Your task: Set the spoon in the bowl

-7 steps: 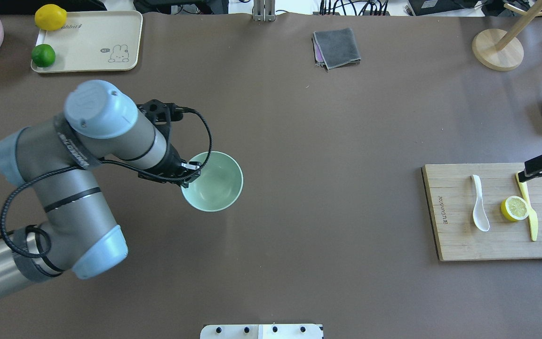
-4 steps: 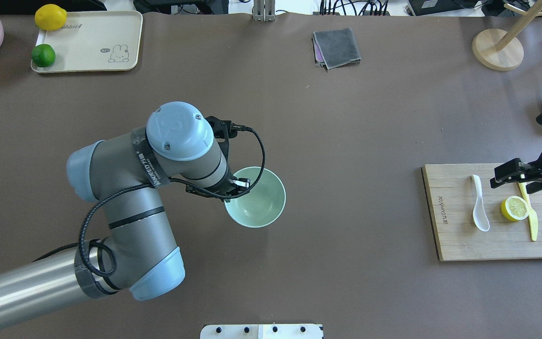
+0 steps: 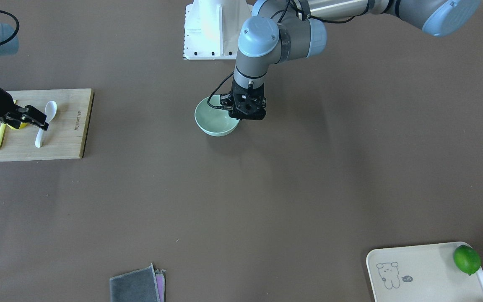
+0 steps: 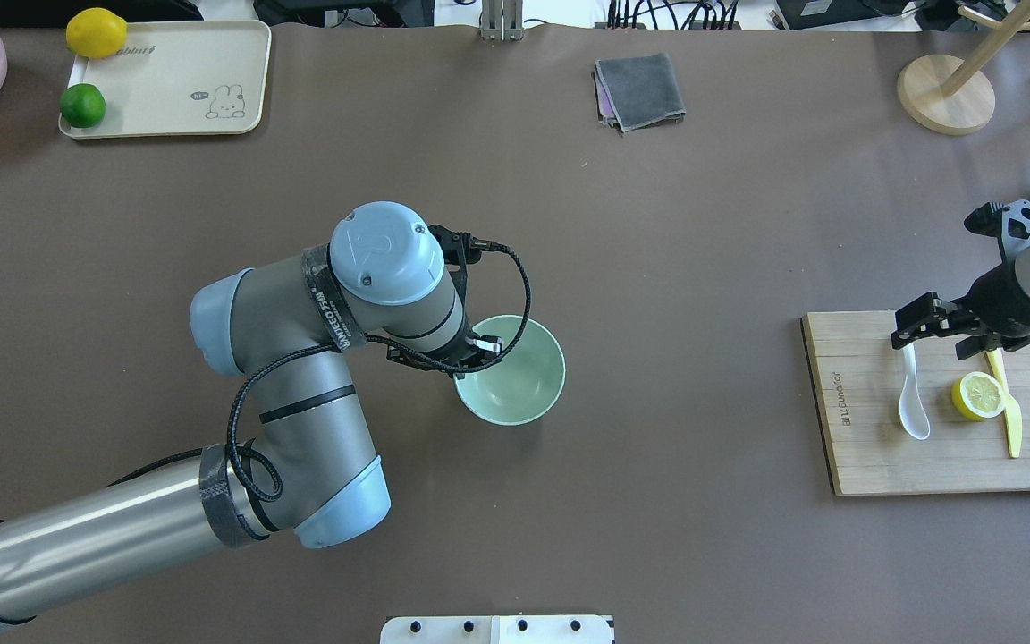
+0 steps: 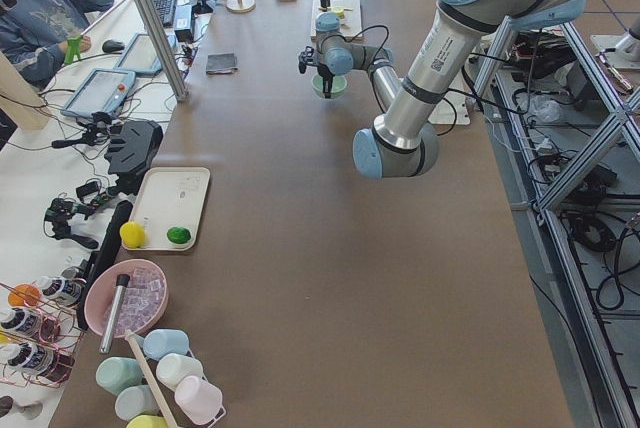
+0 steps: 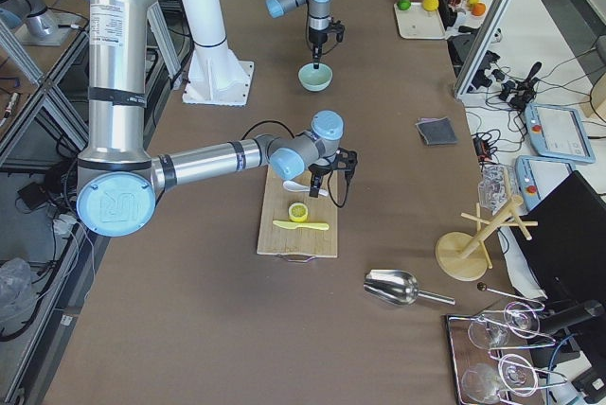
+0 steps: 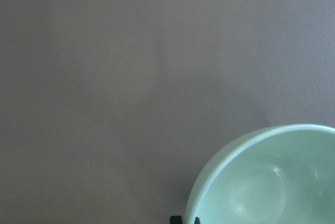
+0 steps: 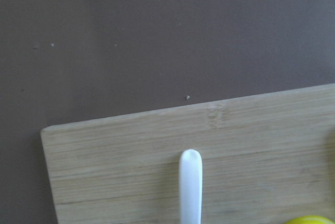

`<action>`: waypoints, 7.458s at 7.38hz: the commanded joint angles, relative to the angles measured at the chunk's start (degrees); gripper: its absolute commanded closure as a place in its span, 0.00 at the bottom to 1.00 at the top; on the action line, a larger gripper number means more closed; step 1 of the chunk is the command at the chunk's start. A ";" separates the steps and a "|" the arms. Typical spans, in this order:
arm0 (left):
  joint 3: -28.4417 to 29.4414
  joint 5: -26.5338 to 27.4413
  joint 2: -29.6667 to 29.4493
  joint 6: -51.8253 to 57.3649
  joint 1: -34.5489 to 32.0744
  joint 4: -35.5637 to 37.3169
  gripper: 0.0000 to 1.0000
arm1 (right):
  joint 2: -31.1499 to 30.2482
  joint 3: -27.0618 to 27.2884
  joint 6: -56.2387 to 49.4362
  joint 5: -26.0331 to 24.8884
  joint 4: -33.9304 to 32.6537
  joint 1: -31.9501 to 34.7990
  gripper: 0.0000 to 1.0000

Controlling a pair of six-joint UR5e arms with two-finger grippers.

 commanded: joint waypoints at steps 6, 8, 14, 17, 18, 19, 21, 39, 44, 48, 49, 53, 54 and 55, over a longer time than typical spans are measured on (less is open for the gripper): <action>0.28 -0.07 0.11 0.00 0.71 -0.86 1.00 | 0.59 -2.43 0.62 -0.92 0.11 -3.10 0.49; 0.28 -0.07 0.20 -0.26 0.79 -0.77 0.51 | 0.50 -2.52 0.80 -0.92 0.11 -3.01 0.83; -12.92 -0.16 7.79 0.70 -2.09 0.02 0.03 | 2.24 2.12 1.93 -0.57 -0.68 -3.01 1.00; -25.19 -6.89 20.47 19.73 -13.75 5.99 0.03 | 15.93 2.58 22.52 -4.84 -1.03 -9.04 1.00; -25.47 -9.62 23.64 24.82 -17.97 5.99 0.03 | 20.67 2.49 28.77 -7.40 -2.69 -12.29 1.00; -25.38 -12.70 26.80 29.14 -22.28 5.82 0.03 | 26.37 2.14 31.80 -9.95 -7.58 -14.50 1.00; -24.60 -19.99 32.61 39.76 -30.54 5.73 0.03 | 35.62 -0.22 37.17 -16.98 -14.82 -20.30 1.00; -12.90 -20.28 42.80 76.27 -54.03 5.65 0.03 | 3.97 12.78 -14.13 -0.48 -19.49 9.87 0.00; -11.94 -24.29 45.29 75.68 -59.85 6.00 0.03 | -9.59 12.16 -40.06 3.12 -20.20 24.49 0.00; -12.02 -29.78 49.16 76.38 -64.32 5.47 0.02 | -7.16 10.23 -41.74 2.86 -21.07 24.15 0.00; -11.41 -29.60 49.85 76.38 -64.42 5.55 0.02 | -5.23 10.14 -41.74 2.95 -23.95 24.58 0.00; -12.55 -25.85 51.10 80.07 -64.51 5.28 0.02 | -2.58 9.00 -41.56 2.42 -25.82 25.73 0.00; -12.90 -24.52 50.83 80.16 -64.68 5.29 0.02 | -2.57 7.34 -41.56 2.77 -25.56 26.86 0.00; -12.73 -24.42 49.61 80.07 -64.68 5.46 0.02 | -2.92 6.28 -41.65 2.94 -25.73 28.96 0.00</action>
